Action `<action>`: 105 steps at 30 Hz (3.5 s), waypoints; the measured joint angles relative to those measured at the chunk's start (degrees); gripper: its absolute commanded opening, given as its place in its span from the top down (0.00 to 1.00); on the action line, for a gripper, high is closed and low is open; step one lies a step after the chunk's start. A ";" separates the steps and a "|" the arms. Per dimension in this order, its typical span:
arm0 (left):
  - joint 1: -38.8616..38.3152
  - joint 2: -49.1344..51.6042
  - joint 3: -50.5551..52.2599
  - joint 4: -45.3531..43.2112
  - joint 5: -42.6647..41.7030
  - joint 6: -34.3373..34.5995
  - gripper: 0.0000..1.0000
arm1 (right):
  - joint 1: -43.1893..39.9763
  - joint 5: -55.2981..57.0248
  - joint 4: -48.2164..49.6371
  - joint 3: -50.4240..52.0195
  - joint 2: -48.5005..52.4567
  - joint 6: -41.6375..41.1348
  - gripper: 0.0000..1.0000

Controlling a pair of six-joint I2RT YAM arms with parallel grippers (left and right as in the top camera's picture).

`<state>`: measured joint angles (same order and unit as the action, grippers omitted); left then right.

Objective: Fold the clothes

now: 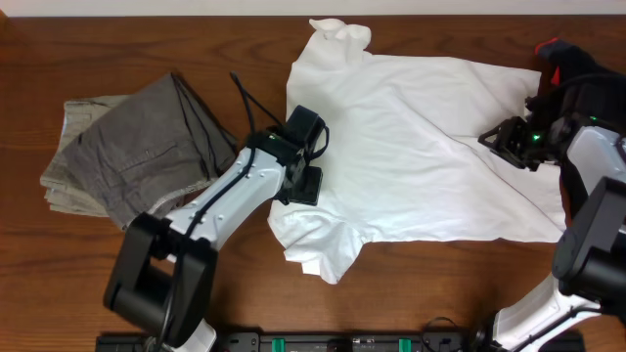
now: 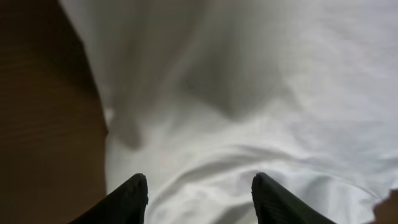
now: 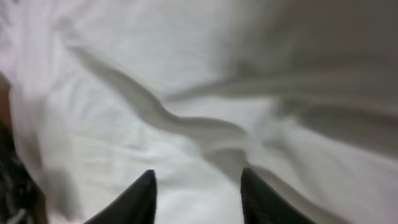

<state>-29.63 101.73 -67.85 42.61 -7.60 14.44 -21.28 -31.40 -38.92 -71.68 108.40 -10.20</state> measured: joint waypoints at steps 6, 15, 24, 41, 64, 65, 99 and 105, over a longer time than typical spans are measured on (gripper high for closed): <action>0.00 6.14 0.02 -0.61 -0.24 -1.81 0.74 | -0.15 10.05 -2.14 -0.15 -0.42 -0.61 0.49; 0.28 9.68 -1.44 5.03 0.09 -3.17 0.94 | -0.15 18.40 2.91 -0.15 -0.39 -1.25 0.48; 0.26 10.23 -1.44 9.62 1.18 -3.17 0.94 | -0.15 22.03 8.92 -0.15 4.87 -2.99 0.97; 5.14 10.78 -1.18 13.38 1.92 -3.15 0.94 | -1.20 25.59 25.07 -1.68 10.45 -6.67 0.99; 6.38 2.03 -9.60 7.89 5.22 -3.85 0.44 | -3.08 9.97 -1.95 -9.75 -2.58 -1.73 0.47; 6.38 2.67 -9.53 7.06 5.22 -3.89 0.44 | -2.16 11.67 -2.03 -9.22 -2.19 -1.73 0.47; 11.30 13.99 -8.87 9.33 8.39 -7.10 0.92 | -4.17 25.07 4.09 -8.26 9.38 -3.74 0.58; 12.92 13.99 -9.73 13.18 9.97 -7.21 0.90 | -5.44 20.59 2.45 -9.51 9.38 -1.05 0.56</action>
<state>-16.71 115.72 -77.58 55.79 2.37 7.22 -26.72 -10.81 -36.47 -81.19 117.78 -11.25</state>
